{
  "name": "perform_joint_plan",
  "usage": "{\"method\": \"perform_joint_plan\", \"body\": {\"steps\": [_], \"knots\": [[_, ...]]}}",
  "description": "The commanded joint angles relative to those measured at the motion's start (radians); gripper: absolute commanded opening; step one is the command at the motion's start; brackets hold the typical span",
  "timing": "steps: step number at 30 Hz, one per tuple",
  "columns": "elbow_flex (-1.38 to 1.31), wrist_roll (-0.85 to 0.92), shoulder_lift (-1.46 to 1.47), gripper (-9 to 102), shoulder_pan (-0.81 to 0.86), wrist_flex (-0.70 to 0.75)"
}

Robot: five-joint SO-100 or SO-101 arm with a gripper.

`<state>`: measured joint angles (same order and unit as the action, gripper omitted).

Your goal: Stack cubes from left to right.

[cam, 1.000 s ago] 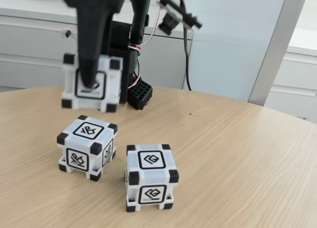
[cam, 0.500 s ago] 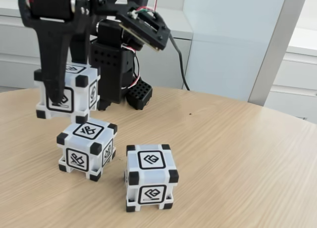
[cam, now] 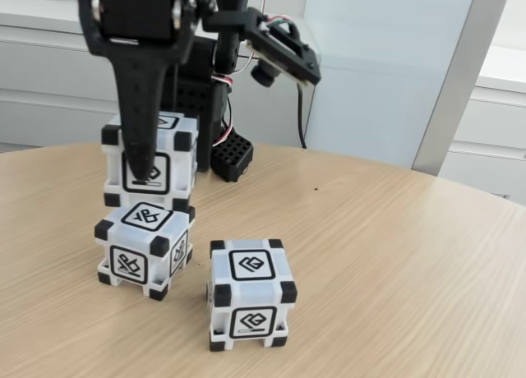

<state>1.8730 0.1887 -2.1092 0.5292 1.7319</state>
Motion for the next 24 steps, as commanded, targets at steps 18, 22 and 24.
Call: {"method": "perform_joint_plan", "body": {"steps": [18, 22, 24], "knots": [[0.052, -0.02, 0.003, 0, 0.029, -0.029], [0.052, -0.021, 0.003, 0, 0.089, -0.063], [0.052, -0.02, 0.003, 0, 0.104, -0.066]]}}
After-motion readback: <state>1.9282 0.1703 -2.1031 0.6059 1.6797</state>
